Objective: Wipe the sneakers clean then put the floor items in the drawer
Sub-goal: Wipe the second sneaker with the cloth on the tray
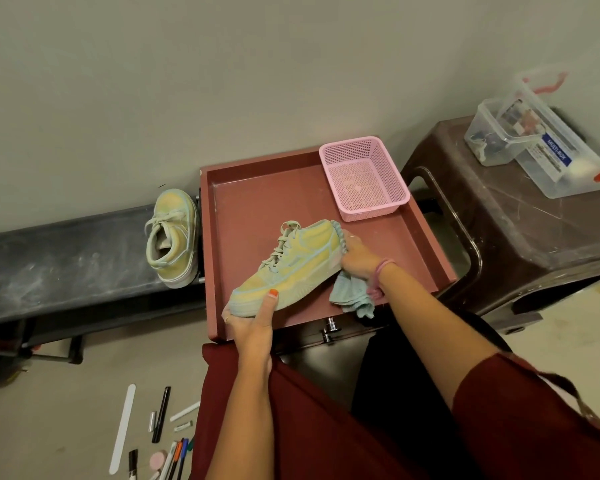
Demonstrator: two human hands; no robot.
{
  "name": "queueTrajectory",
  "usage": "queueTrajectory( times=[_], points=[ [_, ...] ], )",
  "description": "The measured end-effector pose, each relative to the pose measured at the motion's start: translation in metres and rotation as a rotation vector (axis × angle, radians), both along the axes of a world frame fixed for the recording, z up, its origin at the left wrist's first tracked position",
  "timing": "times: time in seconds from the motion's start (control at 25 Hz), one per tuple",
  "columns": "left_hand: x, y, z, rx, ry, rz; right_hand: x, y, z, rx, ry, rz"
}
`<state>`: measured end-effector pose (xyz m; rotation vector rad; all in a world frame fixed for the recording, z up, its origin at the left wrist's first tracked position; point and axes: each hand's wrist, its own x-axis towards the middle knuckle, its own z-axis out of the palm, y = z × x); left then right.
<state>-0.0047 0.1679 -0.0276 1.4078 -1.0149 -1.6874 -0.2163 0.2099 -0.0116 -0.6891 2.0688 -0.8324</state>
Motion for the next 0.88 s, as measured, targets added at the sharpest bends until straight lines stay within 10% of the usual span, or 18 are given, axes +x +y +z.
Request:
queueTrajectory(
  times=[0.44, 0.88],
  points=[
    [0.0, 0.002, 0.001, -0.043, 0.029, -0.038, 0.063, 0.027, 0.002, -0.064, 0.854, 0.419],
    [0.001, -0.001, 0.0, -0.03, 0.035, -0.077, 0.073, 0.053, -0.01, -0.244, 0.76, 0.437]
  ],
)
